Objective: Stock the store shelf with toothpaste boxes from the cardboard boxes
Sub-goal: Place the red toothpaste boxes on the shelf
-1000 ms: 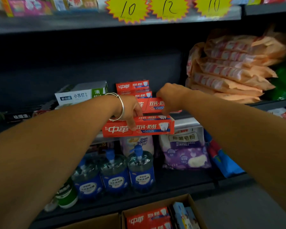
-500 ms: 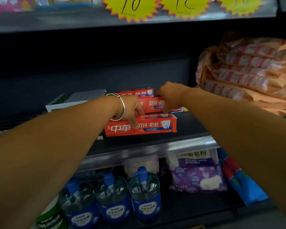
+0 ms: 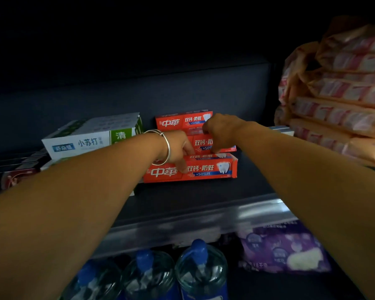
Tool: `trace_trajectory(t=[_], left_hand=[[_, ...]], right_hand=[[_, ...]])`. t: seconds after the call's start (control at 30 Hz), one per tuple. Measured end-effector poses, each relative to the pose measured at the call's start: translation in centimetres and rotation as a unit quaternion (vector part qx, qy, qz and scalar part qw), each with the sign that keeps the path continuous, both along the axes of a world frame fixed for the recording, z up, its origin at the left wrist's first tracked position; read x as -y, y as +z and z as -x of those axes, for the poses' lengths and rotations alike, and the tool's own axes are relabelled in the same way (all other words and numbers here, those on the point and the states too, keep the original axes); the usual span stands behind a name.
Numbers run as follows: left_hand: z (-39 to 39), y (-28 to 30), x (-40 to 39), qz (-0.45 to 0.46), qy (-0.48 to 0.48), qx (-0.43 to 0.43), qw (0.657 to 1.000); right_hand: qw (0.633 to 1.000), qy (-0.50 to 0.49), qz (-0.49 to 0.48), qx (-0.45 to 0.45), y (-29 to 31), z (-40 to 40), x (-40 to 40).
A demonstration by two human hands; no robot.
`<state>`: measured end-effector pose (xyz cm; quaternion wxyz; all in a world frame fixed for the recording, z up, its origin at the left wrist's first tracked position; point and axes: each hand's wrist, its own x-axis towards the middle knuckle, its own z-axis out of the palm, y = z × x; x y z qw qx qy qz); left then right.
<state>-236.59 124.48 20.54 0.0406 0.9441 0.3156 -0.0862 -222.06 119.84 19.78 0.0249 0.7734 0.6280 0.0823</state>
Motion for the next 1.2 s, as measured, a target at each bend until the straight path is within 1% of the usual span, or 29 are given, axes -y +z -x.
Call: trace_trajectory(t=[0.1, 0.4, 0.5, 0.67, 0.87, 1.0, 1.2], left_hand=[[-0.3, -0.9, -1.3, 0.008, 0.007, 0.002, 1.000], [-1.7, -1.5, -3.8, 0.018, 0.015, 0.031, 0.999], [-1.9, -1.5, -4.4, 0.019, 0.018, 0.035, 0.999], [-2.1, -1.9, -5.5, 0.017, 0.025, 0.059, 0.998], [-2.5, -2.1, -6.3, 0.011, 0.020, 0.073, 0.997], [-2.6, -2.4, -6.8, 0.011, 0.018, 0.093, 0.995], [-2.8, -2.5, -7.2, 0.017, 0.014, 0.104, 0.994]], right_hand=[[1.000, -0.006, 0.011, -0.009, -0.6, -0.3, -1.5], [0.999, -0.001, 0.033, 0.016, -0.8, -1.5, -4.6], [0.999, -0.001, 0.037, 0.007, -1.1, -1.8, -5.3], [1.000, -0.003, 0.008, -0.014, -1.5, -2.0, -6.3], [0.999, -0.027, -0.004, -0.031, -1.8, -2.2, -7.5], [0.999, -0.021, -0.034, -0.028, -2.0, -2.3, -7.7], [0.998, -0.032, -0.035, -0.038, -2.2, -2.5, -8.2]])
